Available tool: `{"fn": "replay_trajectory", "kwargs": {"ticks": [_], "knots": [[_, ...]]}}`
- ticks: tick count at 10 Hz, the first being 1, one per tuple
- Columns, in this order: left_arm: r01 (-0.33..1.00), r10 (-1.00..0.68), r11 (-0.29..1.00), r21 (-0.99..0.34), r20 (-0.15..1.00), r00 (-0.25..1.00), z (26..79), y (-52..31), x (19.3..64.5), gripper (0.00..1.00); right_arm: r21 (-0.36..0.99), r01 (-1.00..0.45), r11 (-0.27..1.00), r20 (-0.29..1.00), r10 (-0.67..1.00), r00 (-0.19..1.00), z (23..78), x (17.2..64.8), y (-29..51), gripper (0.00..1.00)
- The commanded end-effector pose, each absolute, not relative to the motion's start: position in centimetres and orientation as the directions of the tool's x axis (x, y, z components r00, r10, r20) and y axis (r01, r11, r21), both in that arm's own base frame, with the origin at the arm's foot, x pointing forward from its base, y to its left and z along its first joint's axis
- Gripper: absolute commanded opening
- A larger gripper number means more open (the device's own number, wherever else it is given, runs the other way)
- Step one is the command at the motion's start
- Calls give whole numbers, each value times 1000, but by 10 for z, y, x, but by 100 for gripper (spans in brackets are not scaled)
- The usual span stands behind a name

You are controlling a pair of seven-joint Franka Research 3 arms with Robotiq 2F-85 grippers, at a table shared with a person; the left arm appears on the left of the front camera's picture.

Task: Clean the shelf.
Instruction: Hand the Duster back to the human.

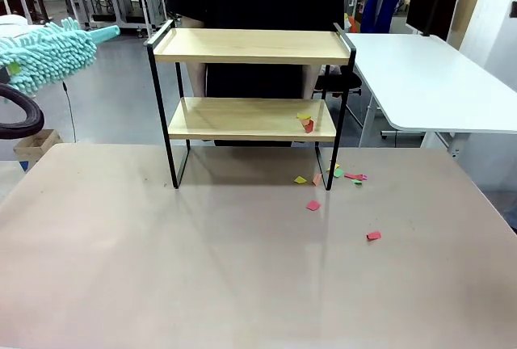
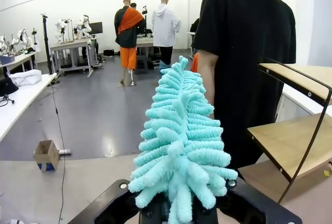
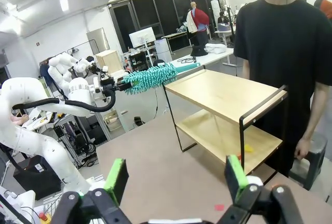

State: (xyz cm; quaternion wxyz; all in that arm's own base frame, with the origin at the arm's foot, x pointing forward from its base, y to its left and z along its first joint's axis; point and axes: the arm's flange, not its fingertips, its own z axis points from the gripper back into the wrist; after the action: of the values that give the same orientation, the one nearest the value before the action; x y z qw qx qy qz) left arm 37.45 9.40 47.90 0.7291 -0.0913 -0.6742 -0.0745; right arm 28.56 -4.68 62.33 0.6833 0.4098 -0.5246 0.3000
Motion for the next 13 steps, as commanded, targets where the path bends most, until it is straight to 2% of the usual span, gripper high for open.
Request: {"fn": "replay_trajectory", "kwargs": {"ticks": [1,13], "knots": [[230,17,972,-36,996,84,478,95,374,17,232,-846,480,969,-36,246,625,288,-46,100],[230,17,972,-36,996,84,478,95,374,17,232,-846,480,969,-36,246,625,288,-46,100]]}}
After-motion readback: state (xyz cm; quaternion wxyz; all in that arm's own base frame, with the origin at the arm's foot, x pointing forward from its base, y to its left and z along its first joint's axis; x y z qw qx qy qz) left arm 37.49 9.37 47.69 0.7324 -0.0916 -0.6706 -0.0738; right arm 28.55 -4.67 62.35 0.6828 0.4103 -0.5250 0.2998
